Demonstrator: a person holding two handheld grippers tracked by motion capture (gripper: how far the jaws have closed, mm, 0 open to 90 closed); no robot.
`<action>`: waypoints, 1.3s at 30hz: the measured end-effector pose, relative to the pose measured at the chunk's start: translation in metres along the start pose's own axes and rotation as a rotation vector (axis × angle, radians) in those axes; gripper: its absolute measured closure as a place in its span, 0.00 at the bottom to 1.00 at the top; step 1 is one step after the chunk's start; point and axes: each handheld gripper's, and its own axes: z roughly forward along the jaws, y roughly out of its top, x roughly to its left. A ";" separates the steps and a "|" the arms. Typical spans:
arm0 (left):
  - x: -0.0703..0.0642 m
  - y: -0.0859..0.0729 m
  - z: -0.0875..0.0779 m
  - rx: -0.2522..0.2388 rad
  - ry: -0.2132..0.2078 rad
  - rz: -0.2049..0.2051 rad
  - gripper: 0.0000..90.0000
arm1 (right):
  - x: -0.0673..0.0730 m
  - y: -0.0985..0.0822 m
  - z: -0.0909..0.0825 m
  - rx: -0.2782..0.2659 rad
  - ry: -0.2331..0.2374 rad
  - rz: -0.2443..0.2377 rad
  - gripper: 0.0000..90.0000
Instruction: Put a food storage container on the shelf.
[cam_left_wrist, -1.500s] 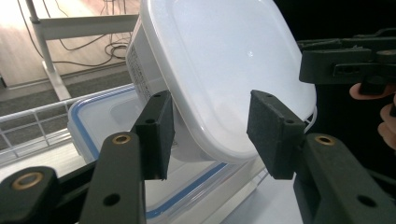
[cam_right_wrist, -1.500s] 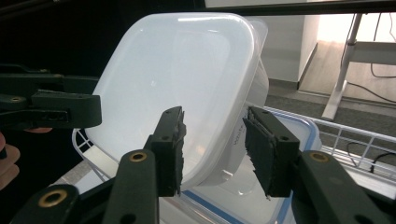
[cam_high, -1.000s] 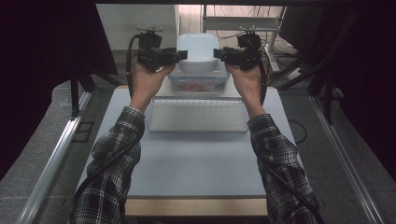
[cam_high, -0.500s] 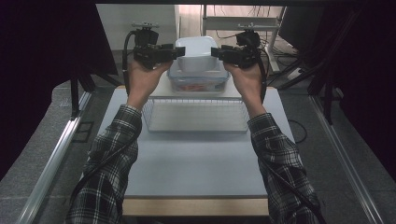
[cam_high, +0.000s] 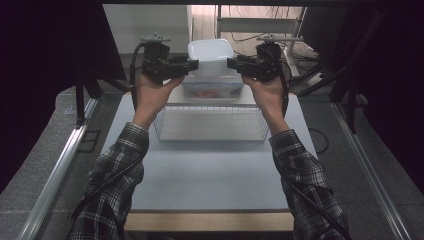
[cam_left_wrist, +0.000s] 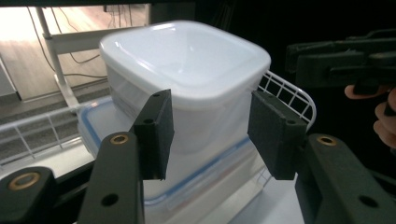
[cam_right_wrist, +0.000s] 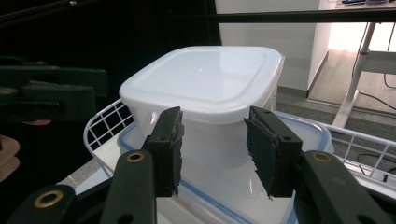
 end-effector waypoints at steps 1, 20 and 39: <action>0.001 -0.003 0.002 0.007 0.000 0.005 0.57 | 0.000 -0.002 -0.002 -0.002 0.004 -0.001 0.63; 0.017 -0.016 0.021 0.072 0.051 -0.041 0.65 | -0.004 -0.039 -0.007 0.031 0.011 -0.015 0.67; 0.002 -0.039 0.003 0.049 -0.044 -0.014 0.50 | 0.002 -0.061 -0.016 0.050 0.065 -0.027 0.58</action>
